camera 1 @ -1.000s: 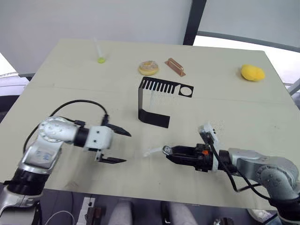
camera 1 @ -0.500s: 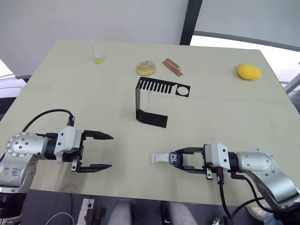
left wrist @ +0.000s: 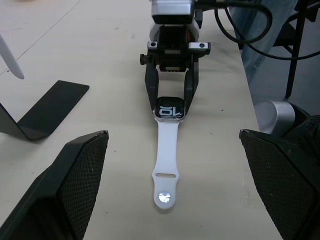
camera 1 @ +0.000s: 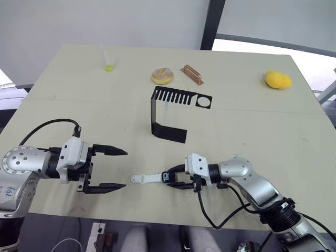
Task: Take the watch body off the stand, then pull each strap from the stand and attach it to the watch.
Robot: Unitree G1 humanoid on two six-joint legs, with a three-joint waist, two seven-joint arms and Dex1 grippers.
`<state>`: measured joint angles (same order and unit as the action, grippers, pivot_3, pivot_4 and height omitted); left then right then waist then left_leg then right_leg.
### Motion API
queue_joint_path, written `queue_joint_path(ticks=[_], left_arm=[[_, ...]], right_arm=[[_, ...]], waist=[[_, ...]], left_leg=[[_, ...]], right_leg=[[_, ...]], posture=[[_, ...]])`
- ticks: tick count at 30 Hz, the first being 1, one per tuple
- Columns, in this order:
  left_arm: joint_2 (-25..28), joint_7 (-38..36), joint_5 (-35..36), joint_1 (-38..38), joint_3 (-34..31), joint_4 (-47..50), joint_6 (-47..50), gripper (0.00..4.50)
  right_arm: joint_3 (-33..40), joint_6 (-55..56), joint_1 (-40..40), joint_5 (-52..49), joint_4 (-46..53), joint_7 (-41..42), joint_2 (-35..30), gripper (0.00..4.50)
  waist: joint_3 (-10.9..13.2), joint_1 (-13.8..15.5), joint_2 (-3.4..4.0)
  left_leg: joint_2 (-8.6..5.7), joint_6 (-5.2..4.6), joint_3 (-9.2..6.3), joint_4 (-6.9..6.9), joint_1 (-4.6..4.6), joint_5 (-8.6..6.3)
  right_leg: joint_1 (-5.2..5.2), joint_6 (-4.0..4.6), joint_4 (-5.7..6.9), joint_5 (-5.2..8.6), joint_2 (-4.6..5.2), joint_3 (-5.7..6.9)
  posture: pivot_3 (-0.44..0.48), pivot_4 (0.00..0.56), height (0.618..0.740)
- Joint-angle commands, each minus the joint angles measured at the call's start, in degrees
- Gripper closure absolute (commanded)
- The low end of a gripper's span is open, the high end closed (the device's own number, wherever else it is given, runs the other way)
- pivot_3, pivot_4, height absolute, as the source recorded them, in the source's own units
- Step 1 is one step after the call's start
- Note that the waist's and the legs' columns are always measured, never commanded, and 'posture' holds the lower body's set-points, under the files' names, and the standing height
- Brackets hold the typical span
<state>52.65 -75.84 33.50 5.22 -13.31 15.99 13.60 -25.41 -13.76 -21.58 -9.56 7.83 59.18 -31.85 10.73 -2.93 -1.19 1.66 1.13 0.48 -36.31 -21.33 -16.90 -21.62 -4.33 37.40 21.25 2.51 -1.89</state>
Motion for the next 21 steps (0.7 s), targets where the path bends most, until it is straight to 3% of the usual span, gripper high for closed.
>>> queue_joint_path(ticks=[1, 7, 10, 13, 17, 21], left_arm=[[0.9, -0.1, 0.2, -0.7, -1.8, 1.9, -0.9, 0.00], [0.7, -0.2, -0.2, -1.0, -1.1, 1.8, -1.6, 0.00], [0.5, 0.0, -0.4, -1.1, -0.9, 2.0, -1.7, 0.00], [0.1, 1.3, -0.7, -2.3, -1.9, 1.6, -1.8, 0.00], [-0.6, 3.5, -1.6, -3.7, -4.4, -1.1, -3.0, 0.00], [-2.8, 8.0, -3.3, -5.0, -9.3, -7.6, -5.9, 0.00]], right_arm=[[0.7, 2.0, -0.7, 1.6, -0.7, 0.1, 0.3, 3.01], [1.0, 2.3, -1.5, 1.8, -2.4, 1.4, -0.3, 3.01], [3.0, 3.7, -1.7, 1.4, -2.3, 1.6, -1.2, 1.55], [9.5, 6.7, -0.1, -2.7, -0.3, 3.3, -4.4, 0.08], [20.0, 9.7, 5.3, -9.3, -0.3, 6.2, -9.2, 0.02], [33.5, 18.9, 14.4, -12.0, -7.9, 9.3, -14.5, 0.02]], waist=[[0.0, -0.2, 0.00], [0.0, -0.2, 0.00], [0.0, -0.2, 0.00], [0.0, -0.1, 0.00], [0.0, 0.1, 0.00], [0.0, 0.5, 0.00]], left_leg=[[0.00, 0.00, 0.00, 0.00, 0.01, 0.00], [0.01, 0.01, 0.01, 0.01, 0.04, 0.01], [0.00, 0.01, 0.01, 0.01, 0.04, 0.01], [0.00, 0.01, 0.01, 0.01, 0.02, 0.00], [0.00, 0.00, 0.01, 0.02, 0.01, 0.00], [-0.01, 0.00, 0.03, 0.03, 0.06, 0.00]], right_leg=[[0.00, 0.00, 0.02, 0.00, 0.00, 0.00], [0.01, 0.00, 0.03, 0.00, -0.01, 0.00], [0.02, 0.00, 0.03, 0.00, -0.01, 0.00], [0.01, 0.00, 0.01, 0.00, -0.01, 0.00], [0.03, 0.00, -0.02, 0.00, 0.00, 0.02], [0.11, 0.00, -0.06, 0.00, -0.02, 0.03]], posture=[[0.000, 0.150, 0.740], [0.000, 0.150, 0.740], [0.000, 0.150, 0.740], [0.000, 0.150, 0.740], [0.000, 0.150, 0.740], [0.000, 0.150, 0.740]])
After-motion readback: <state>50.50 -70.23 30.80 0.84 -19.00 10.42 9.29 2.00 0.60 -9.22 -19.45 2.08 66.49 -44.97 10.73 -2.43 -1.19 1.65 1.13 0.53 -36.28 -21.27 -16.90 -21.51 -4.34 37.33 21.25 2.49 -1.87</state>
